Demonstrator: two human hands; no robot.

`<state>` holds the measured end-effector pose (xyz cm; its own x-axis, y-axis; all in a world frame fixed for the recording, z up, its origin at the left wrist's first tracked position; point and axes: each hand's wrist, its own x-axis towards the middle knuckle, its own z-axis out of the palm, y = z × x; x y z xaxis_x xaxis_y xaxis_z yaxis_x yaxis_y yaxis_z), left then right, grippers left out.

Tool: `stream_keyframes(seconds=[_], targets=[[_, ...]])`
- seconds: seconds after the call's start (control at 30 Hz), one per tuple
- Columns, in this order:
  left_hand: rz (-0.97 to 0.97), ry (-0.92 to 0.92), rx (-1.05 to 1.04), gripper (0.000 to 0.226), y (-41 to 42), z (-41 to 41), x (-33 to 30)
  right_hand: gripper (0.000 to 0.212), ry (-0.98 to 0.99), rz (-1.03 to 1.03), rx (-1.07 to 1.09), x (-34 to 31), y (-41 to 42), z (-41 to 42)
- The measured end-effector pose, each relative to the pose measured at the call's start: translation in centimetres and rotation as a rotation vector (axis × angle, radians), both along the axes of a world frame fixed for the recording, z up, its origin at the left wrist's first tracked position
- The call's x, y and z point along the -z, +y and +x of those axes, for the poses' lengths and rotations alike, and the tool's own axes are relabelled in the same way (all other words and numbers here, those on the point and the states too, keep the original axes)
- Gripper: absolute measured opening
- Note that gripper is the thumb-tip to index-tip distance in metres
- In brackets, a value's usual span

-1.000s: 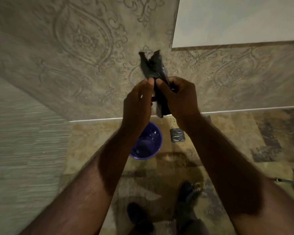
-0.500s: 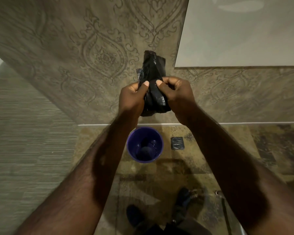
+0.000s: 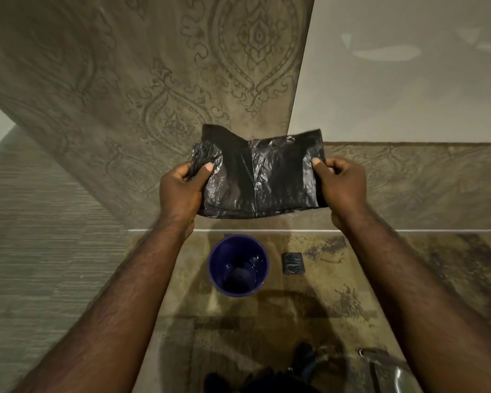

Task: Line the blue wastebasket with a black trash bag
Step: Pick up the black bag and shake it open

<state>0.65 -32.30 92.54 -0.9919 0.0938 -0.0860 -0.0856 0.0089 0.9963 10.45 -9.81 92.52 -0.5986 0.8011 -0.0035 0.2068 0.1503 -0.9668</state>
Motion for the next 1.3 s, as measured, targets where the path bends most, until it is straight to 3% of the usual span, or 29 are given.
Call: stream_keyframes(seconds=[0.07,0.13,0.17,0.3,0.47,0.6,0.8,0.97,1.13,1.3], targets=[[0.028,0.007,0.004,0.010,-0.1,0.0,-0.6,0.016,-0.068,-0.004,0.095,0.3,0.7,0.0],[0.037,0.024,0.025,0.010,0.2,0.0,-1.2,0.045,-0.139,0.057,0.125,0.3,0.7,-0.2],[0.023,0.044,0.043,0.013,0.4,0.0,-1.4,0.048,-0.131,0.111,0.090,-0.1,0.3,-0.3],[-0.179,0.201,0.142,0.017,0.8,0.3,-2.3,0.039,-0.019,0.315,-0.209,-2.9,-1.9,-1.5],[-0.395,0.334,0.298,0.009,0.5,0.4,-4.1,0.056,0.008,0.593,-0.564,-5.7,-2.9,-3.3],[-0.449,0.370,0.368,0.006,0.0,0.0,-5.0,0.065,0.000,0.602,-0.722,-7.2,-3.1,-4.4],[-0.416,0.359,0.349,0.014,-0.9,-0.9,-5.7,0.024,-0.059,0.768,-0.704,-7.5,-2.7,-5.9],[-0.351,0.249,0.288,0.029,-1.2,-1.7,-5.0,0.017,-0.009,0.897,-0.665,-7.8,-2.1,-5.9],[-0.255,0.142,0.218,0.027,-0.8,-2.1,-4.4,0.015,-0.028,0.781,-0.686,-7.9,-1.1,-5.7],[-0.251,0.208,0.174,0.023,-0.1,-2.7,-4.0,0.011,-0.018,0.642,-0.667,-8.0,-0.5,-5.6]])
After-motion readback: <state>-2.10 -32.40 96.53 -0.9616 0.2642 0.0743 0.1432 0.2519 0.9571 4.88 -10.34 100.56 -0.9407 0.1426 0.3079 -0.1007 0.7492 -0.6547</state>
